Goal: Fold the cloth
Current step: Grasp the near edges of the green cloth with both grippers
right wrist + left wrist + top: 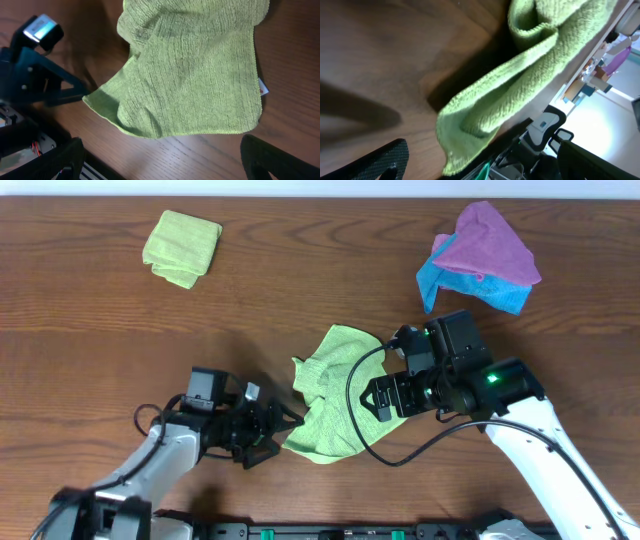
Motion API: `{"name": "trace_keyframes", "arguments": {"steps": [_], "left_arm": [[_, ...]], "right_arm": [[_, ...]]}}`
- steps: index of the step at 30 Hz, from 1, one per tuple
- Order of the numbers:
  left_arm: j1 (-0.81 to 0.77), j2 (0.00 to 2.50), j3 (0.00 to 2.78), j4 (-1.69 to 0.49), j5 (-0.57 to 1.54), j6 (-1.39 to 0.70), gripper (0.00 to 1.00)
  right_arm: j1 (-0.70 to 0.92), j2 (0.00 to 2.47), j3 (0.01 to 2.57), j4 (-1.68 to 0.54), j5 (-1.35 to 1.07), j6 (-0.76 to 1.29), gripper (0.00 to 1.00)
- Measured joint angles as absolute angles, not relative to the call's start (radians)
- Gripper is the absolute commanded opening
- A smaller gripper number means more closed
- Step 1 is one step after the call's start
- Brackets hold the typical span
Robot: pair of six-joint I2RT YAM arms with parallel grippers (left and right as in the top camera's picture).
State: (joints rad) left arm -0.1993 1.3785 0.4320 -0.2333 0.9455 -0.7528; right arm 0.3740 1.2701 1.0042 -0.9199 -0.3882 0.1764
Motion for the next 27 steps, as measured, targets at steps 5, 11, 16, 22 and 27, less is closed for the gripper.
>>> {"name": "trace_keyframes", "arguments": {"steps": [5,11,16,22,27], "left_arm": [[-0.226,1.436,0.432,-0.168,0.942,-0.811,1.0],[-0.284,1.48,0.432,-0.073,0.95,-0.875,0.86],[-0.304,1.506,0.432,-0.052,0.939,-0.901,0.48],[-0.304,1.51,0.432,-0.047,0.92,-0.913,0.06],[-0.305,1.51,0.432,-0.04,0.916,-0.913,0.06]], "right_arm": [[0.374,1.27,1.004,-0.921,-0.388,0.176,0.99],[0.374,1.27,1.004,-0.921,-0.385,0.176,0.99],[0.374,1.27,1.004,-0.924,-0.382,0.176,0.99],[0.374,1.27,0.996,-0.926,-0.368,0.179,0.99],[0.374,1.27,0.878,-0.862,-0.355,0.206,0.99]]}}
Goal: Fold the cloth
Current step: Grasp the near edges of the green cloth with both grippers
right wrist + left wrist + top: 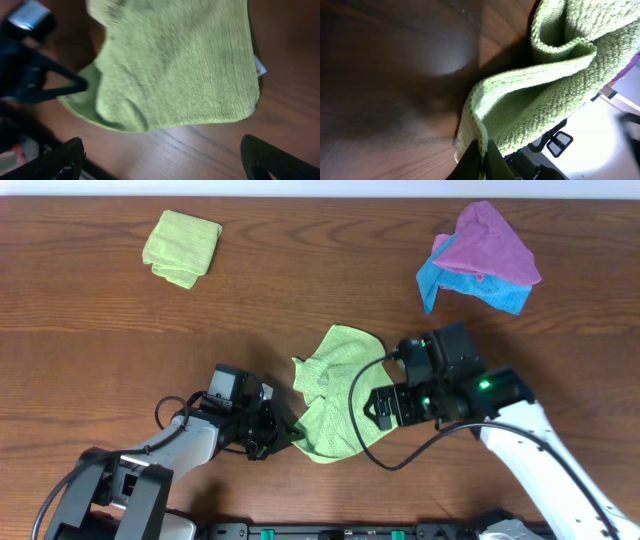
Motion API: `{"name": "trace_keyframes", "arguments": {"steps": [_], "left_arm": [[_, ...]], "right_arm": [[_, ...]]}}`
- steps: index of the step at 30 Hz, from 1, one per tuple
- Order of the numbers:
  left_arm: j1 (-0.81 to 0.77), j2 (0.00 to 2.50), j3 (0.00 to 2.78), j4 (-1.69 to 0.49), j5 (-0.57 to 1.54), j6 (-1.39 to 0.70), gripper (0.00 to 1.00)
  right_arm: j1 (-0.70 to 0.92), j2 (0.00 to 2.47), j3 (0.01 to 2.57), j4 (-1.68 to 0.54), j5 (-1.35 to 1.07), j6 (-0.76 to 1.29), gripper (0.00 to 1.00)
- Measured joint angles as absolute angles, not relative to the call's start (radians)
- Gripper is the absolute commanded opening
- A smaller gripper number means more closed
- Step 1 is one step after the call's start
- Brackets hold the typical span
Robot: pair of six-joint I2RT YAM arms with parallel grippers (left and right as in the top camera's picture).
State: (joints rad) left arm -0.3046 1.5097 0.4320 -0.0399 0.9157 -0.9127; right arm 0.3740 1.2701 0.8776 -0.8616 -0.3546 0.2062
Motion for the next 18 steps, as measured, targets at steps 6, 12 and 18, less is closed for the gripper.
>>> {"name": "trace_keyframes", "arguments": {"steps": [6,12,18], "left_arm": [[-0.305,1.51,0.432,0.015,0.918,-0.913,0.06],[-0.305,1.51,0.432,0.027,0.937,-0.91,0.06],[-0.305,1.51,0.432,0.027,0.944,-0.909,0.06]], "right_arm": [[0.369,1.27,0.714,-0.762,-0.304,0.28,0.99],[0.35,1.27,0.6,-0.631,-0.257,0.356,0.99],[0.346,1.27,0.533,-0.496,-0.248,0.402,0.99]]}}
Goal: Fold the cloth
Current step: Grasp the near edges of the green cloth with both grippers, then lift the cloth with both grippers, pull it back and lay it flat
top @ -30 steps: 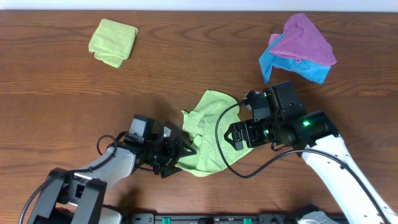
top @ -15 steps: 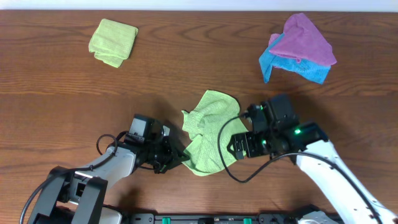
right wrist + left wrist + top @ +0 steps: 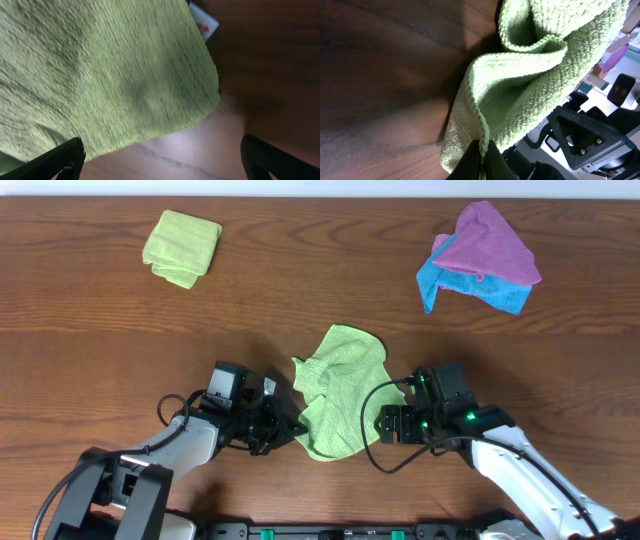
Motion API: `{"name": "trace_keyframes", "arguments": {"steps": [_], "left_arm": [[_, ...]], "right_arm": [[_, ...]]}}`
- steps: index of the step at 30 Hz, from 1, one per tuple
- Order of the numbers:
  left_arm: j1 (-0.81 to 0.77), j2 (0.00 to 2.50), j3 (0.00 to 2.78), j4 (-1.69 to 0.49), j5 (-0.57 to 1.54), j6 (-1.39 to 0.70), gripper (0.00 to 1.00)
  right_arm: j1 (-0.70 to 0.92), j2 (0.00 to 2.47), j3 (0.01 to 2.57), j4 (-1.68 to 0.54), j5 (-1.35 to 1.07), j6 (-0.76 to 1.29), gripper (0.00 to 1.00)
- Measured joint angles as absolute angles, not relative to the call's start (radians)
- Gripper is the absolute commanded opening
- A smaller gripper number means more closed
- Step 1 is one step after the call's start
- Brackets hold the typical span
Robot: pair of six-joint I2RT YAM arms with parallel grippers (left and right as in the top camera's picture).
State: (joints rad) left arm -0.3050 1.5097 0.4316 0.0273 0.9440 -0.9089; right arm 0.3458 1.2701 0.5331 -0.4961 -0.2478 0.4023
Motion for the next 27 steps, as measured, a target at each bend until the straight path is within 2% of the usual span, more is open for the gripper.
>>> {"name": "trace_keyframes", "arguments": {"steps": [6,9,11,12,13,18,21,27], "left_arm": [[-0.305,1.51,0.432,0.027,0.944,-0.909,0.06],[-0.305,1.51,0.432,0.027,0.948,-0.908,0.06],[-0.305,1.51,0.432,0.027,0.952,-0.908,0.06],[-0.305,1.51,0.432,0.027,0.955,-0.908,0.06],[-0.305,1.51,0.432,0.028,0.956,-0.908,0.06],[-0.282,1.51,0.432,0.076,0.989,-0.91,0.06],[-0.244,1.51,0.467,0.083,1.018,-0.917,0.06],[-0.192,1.516,0.72,0.089,1.018,-0.943,0.05]], "right_arm": [[0.342,1.322,0.517,-0.368,-0.245,0.418,0.94],[0.34,1.364,0.522,-0.316,-0.243,0.422,0.76],[0.338,1.385,0.526,-0.29,-0.249,0.432,0.57],[0.337,1.397,0.529,-0.278,-0.26,0.435,0.4],[0.337,1.405,0.528,-0.271,-0.27,0.437,0.01],[0.337,1.409,0.526,-0.286,-0.334,0.443,0.01],[0.337,1.318,0.575,-0.296,-0.356,0.441,0.01],[0.33,1.208,0.803,-0.288,-0.305,0.395,0.01]]}}
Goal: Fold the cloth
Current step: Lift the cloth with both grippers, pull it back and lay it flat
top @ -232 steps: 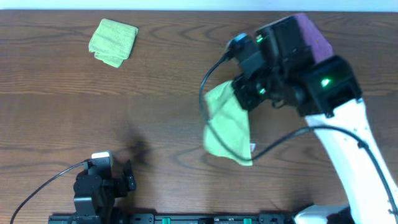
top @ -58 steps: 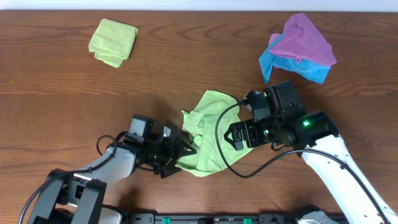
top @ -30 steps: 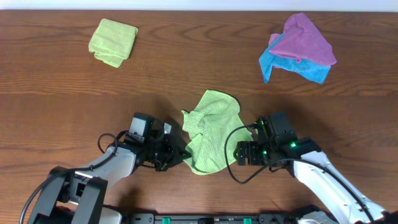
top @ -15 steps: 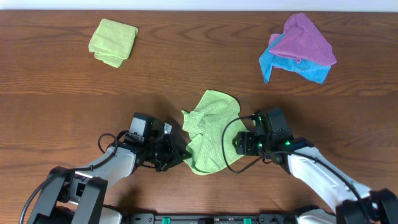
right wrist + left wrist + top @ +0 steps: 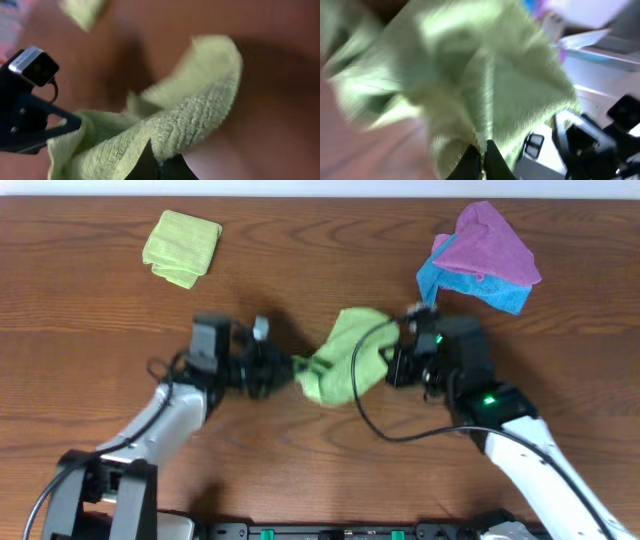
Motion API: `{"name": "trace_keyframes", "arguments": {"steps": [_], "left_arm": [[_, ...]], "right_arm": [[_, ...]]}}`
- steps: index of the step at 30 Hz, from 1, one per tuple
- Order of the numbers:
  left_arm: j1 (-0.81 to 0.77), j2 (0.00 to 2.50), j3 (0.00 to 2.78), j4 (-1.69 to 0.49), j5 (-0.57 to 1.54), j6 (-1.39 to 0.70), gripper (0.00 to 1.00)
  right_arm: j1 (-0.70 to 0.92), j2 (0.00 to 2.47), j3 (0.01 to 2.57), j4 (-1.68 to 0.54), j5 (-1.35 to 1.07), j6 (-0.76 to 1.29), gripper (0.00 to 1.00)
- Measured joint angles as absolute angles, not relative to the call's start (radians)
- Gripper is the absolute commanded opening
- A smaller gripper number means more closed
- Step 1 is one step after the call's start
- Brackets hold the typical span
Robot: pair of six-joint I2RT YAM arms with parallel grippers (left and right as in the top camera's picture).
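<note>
The light green cloth (image 5: 343,365) hangs bunched between both grippers above the middle of the table. My left gripper (image 5: 292,366) is shut on its left edge; in the left wrist view the cloth (image 5: 485,90) is blurred and fills the frame, with the gripper (image 5: 482,155) pinching it. My right gripper (image 5: 392,362) is shut on the cloth's right edge. The right wrist view shows the cloth (image 5: 170,125) draped from the gripper (image 5: 159,162), with the left arm beyond it.
A folded green cloth (image 5: 182,246) lies at the far left of the table. A purple cloth (image 5: 490,240) on a blue cloth (image 5: 470,285) lies at the far right, just beyond my right arm.
My right gripper, then open beside the cloth's right edge, is now shut on it. Both grippers have moved toward the far side, and the cloth is lifted and bunched between them.
At first both grippers stood open, left and right of the cloth spread crumpled near the front edge. Then the left gripper was shut on the cloth's left corner, and the right moved lower beside the right edge. Now both hold the cloth farther back.
</note>
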State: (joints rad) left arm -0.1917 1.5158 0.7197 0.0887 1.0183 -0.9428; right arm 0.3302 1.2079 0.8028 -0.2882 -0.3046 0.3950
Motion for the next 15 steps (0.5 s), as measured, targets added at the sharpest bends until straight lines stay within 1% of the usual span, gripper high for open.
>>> {"name": "trace_keyframes", "arguments": {"steps": [3,6,11,15], "left_arm": [[-0.143,1.516,0.886,0.077,0.974,-0.947,0.06],[-0.097,1.516,0.988,0.08,0.909,-0.946,0.06],[-0.07,1.518,1.029,0.116,0.794,-0.945,0.06],[-0.072,1.578,1.047,0.253,0.738,-0.946,0.05]], "right_arm": [[0.282,1.223,0.911,-0.287,-0.266,0.348,0.01],[0.215,1.291,0.99,-0.278,-0.258,0.306,0.01],[0.167,1.444,1.103,-0.229,-0.278,0.256,0.01],[0.167,1.575,1.209,-0.196,-0.289,0.229,0.01]]}}
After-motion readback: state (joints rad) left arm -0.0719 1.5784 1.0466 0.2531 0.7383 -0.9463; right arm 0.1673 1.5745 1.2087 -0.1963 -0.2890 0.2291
